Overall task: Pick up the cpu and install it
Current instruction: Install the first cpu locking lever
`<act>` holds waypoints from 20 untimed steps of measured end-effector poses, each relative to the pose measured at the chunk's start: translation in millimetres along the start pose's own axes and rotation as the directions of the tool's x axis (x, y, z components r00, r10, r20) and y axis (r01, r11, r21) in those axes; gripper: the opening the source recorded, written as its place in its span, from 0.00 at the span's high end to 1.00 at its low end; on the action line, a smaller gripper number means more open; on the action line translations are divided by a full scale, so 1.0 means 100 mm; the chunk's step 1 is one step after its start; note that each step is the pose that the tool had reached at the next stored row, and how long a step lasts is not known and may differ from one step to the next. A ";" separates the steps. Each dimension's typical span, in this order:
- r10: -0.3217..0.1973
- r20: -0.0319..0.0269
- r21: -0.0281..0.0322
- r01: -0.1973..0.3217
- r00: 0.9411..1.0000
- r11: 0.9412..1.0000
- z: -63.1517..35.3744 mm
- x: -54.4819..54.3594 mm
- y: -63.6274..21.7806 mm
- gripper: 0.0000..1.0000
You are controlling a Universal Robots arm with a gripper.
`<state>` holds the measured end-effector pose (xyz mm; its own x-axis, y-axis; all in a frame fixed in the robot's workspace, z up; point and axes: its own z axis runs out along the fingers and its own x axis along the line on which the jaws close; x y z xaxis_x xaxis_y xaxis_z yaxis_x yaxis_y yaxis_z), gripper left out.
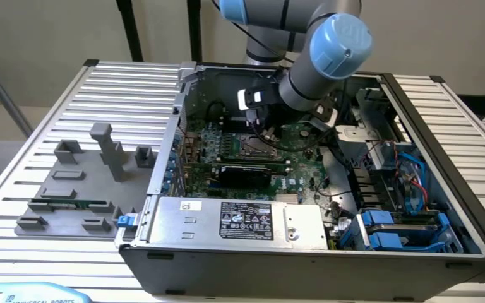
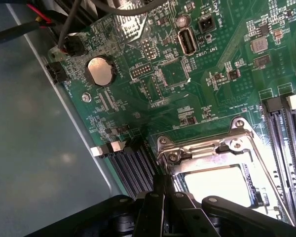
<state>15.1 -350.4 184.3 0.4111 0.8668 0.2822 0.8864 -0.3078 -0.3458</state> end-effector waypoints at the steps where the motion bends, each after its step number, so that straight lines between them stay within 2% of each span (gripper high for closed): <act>1: -0.001 -0.004 0.002 0.001 1.000 1.000 -0.002 0.00 0.002 0.89; 4: -0.004 -0.014 0.007 0.004 1.000 1.000 -0.009 -0.02 0.010 0.89; 10: -0.005 -0.021 0.010 0.005 1.000 1.000 -0.018 -0.05 0.022 0.89; 15: -0.008 -0.030 0.014 0.008 1.000 1.000 -0.018 -0.06 0.029 0.89; 18: -0.010 -0.041 0.019 0.011 0.999 1.000 -0.017 -0.06 0.030 0.89; 20: -0.012 -0.045 0.021 0.013 0.999 1.000 -0.014 -0.07 0.034 0.89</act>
<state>15.6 -357.9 182.5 0.4100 0.8516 0.3266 0.8868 -0.2885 -0.3612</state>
